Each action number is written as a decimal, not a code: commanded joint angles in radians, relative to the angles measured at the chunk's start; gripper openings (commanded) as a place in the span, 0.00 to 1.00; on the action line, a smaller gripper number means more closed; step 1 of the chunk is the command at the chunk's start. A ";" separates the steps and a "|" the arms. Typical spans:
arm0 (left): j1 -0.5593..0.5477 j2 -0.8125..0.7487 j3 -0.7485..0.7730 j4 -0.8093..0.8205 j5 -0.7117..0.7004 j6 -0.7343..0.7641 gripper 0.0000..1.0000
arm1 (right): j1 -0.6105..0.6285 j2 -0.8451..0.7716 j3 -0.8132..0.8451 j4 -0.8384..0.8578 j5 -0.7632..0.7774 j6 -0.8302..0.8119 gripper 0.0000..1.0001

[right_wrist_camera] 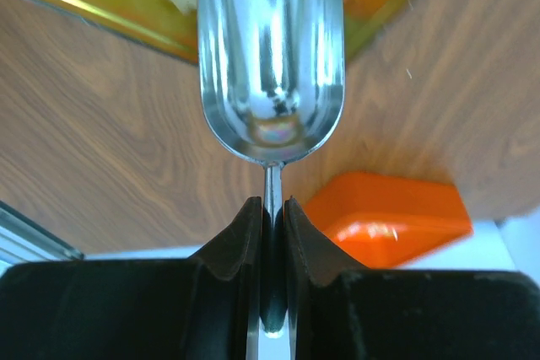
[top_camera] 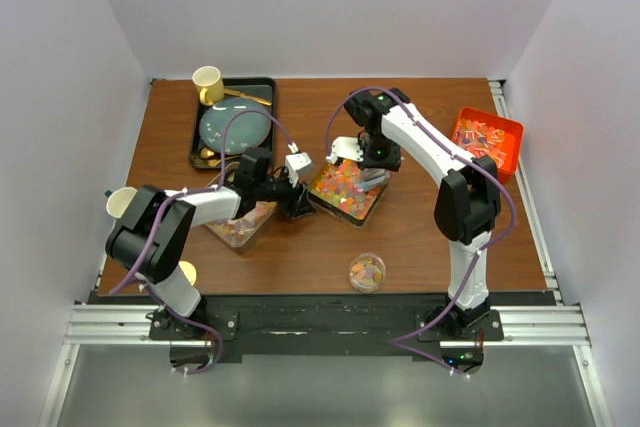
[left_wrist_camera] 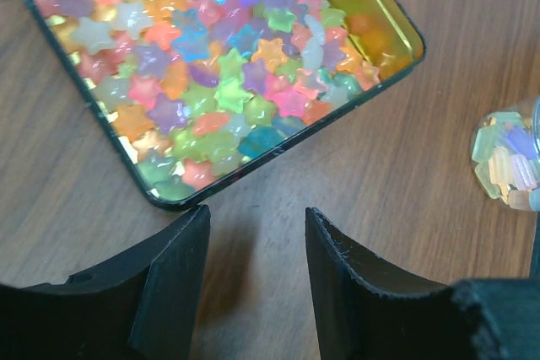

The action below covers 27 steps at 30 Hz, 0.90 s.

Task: Pack the candies
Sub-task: Scoop the fake candies from the storage box.

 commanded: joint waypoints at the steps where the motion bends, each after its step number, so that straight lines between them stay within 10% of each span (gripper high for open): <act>1: -0.005 0.033 -0.036 0.043 0.056 -0.020 0.54 | 0.010 -0.033 -0.081 0.018 -0.131 -0.007 0.00; 27: -0.007 0.122 -0.030 0.176 0.103 -0.152 0.50 | 0.082 0.177 0.060 0.113 -0.266 0.090 0.00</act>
